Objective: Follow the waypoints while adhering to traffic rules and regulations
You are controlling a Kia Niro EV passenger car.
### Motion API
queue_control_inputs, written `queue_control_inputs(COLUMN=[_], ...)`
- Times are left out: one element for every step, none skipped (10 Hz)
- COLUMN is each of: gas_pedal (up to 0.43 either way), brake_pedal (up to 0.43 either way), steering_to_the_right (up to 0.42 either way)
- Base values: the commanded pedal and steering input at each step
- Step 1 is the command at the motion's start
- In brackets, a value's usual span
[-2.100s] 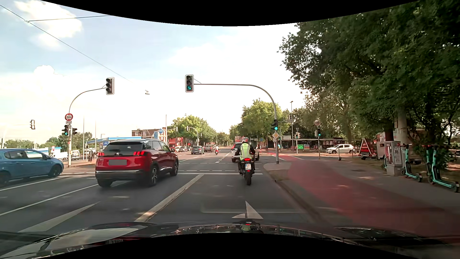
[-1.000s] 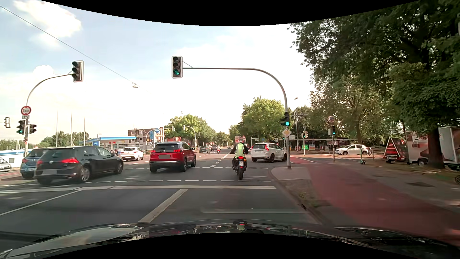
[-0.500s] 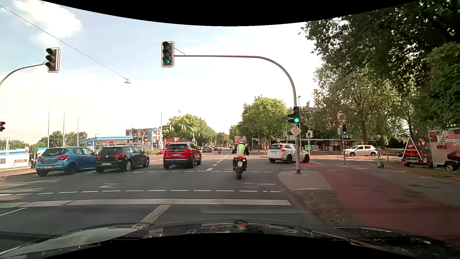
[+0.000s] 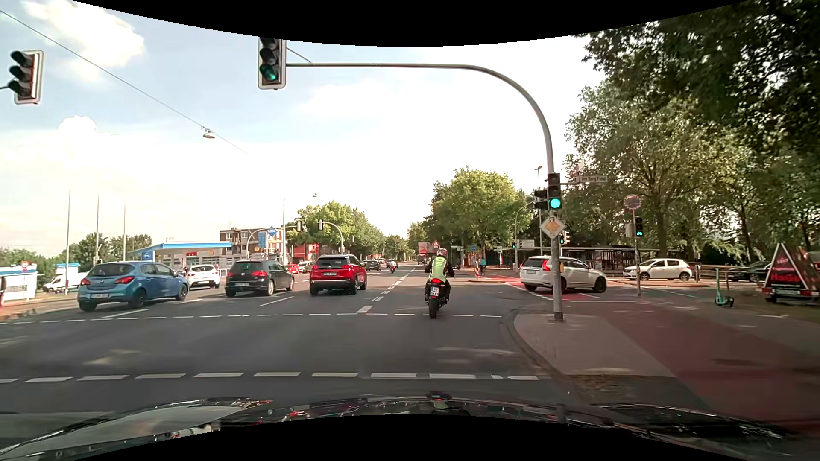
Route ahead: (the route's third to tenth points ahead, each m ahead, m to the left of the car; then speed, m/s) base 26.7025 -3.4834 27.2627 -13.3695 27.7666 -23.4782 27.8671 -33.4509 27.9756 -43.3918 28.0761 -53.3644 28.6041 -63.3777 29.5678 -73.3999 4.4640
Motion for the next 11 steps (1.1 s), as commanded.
queue_control_inputs(gas_pedal=[0.169, 0.169, 0.169, 0.169, 0.157, 0.157, 0.15, 0.138, 0.118, 0.087, 0.087], brake_pedal=[0.0, 0.0, 0.0, 0.0, 0.0, 0.0, 0.0, 0.0, 0.0, 0.0, 0.0], steering_to_the_right=[-0.001, -0.001, -0.001, -0.001, -0.001, -0.001, -0.001, -0.001, -0.001, 0.0, 0.0])
